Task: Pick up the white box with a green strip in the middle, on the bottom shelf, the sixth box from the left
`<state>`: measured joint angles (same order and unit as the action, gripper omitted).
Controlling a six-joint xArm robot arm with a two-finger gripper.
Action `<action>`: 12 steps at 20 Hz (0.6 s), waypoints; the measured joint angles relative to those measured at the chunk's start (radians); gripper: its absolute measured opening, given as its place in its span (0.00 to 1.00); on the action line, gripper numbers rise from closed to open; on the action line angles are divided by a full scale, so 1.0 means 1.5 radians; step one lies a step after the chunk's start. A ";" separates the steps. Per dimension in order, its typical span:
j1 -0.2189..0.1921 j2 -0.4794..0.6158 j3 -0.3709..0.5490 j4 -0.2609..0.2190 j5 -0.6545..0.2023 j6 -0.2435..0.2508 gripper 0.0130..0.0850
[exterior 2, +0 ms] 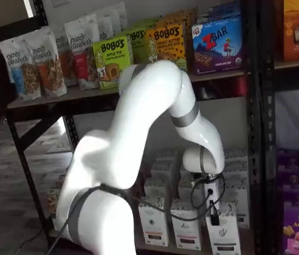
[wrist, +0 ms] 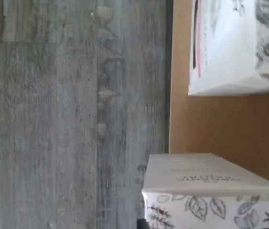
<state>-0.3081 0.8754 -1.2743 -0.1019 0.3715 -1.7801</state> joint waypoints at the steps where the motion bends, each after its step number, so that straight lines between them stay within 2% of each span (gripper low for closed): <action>1: 0.001 -0.012 0.017 -0.004 -0.004 0.005 0.50; 3: 0.004 -0.037 0.051 -0.007 -0.012 0.011 0.50; 5: 0.007 -0.071 0.096 -0.026 -0.026 0.031 0.50; 10: 0.018 -0.169 0.227 -0.123 -0.062 0.137 0.50; 12: 0.025 -0.201 0.268 -0.146 -0.070 0.165 0.50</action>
<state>-0.2710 0.5733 -0.8727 -0.3206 0.2659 -1.5320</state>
